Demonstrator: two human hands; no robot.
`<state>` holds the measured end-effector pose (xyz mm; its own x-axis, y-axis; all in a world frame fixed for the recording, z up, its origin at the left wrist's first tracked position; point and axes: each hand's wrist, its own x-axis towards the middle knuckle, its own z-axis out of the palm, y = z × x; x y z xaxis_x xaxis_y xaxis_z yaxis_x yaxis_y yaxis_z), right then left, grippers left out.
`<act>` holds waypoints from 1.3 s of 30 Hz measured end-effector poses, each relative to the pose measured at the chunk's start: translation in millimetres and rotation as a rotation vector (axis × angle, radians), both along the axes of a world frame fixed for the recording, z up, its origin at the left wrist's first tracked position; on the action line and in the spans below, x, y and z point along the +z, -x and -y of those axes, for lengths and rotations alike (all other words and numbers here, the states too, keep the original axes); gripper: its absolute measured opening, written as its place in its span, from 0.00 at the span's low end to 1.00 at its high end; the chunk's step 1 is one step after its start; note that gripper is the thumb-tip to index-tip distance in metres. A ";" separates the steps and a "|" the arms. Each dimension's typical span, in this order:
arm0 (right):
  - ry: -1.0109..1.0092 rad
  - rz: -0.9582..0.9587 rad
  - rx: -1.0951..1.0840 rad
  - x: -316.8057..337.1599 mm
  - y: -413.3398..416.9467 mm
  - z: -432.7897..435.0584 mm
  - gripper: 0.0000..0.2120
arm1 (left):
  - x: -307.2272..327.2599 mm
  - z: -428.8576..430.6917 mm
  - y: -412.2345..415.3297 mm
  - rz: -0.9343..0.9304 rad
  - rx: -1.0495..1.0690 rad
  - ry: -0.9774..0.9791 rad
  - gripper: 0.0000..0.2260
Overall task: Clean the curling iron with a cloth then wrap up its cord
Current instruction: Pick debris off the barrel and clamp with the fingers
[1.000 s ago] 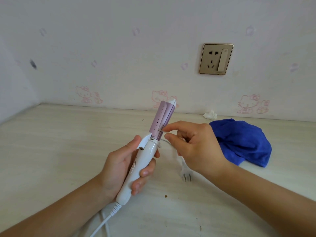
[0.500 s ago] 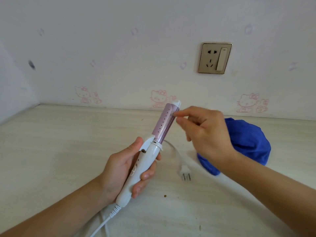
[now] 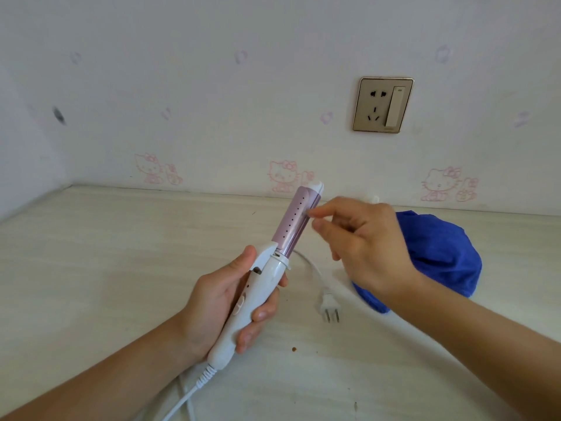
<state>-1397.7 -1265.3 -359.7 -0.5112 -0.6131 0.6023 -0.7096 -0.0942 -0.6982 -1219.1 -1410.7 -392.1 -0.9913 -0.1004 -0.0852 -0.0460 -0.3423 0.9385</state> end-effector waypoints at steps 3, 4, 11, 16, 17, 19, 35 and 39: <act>-0.038 -0.094 0.100 -12.8 -25.6 0.5 0.07 | 0.5 -0.1 -0.9 -0.009 0.023 0.006 0.28; -0.051 -0.104 0.097 -11.6 -26.2 1.0 0.07 | 1.0 -0.4 -0.6 -0.010 0.024 0.009 0.28; 0.017 0.001 -0.029 -1.2 1.7 0.0 0.04 | -0.6 -5.3 -1.2 0.005 0.055 0.096 0.31; -0.040 -0.085 0.077 -17.4 -24.5 1.4 0.04 | -2.4 -10.2 -1.9 -0.013 0.147 0.152 0.27; -0.045 -0.067 0.051 -14.2 -18.2 2.0 0.04 | -2.8 -11.8 -1.4 -0.013 0.158 0.163 0.26; -0.012 0.008 -0.001 -5.7 -1.8 2.2 0.05 | -3.5 -14.1 -0.6 -0.014 0.175 0.206 0.28; -0.044 0.128 0.112 -16.8 -12.3 1.4 0.11 | -3.8 -15.2 -0.9 -0.001 0.279 0.325 0.30; -0.022 0.163 0.059 -7.3 -5.4 2.3 0.10 | -4.1 -15.9 -0.1 0.014 0.265 0.250 0.27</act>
<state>-1392.3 -1267.7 -367.0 -0.5638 -0.6571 0.5004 -0.5801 -0.1162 -0.8062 -1219.1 -1394.9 -396.1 -0.9271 -0.3728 -0.0388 0.0004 -0.1044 0.9945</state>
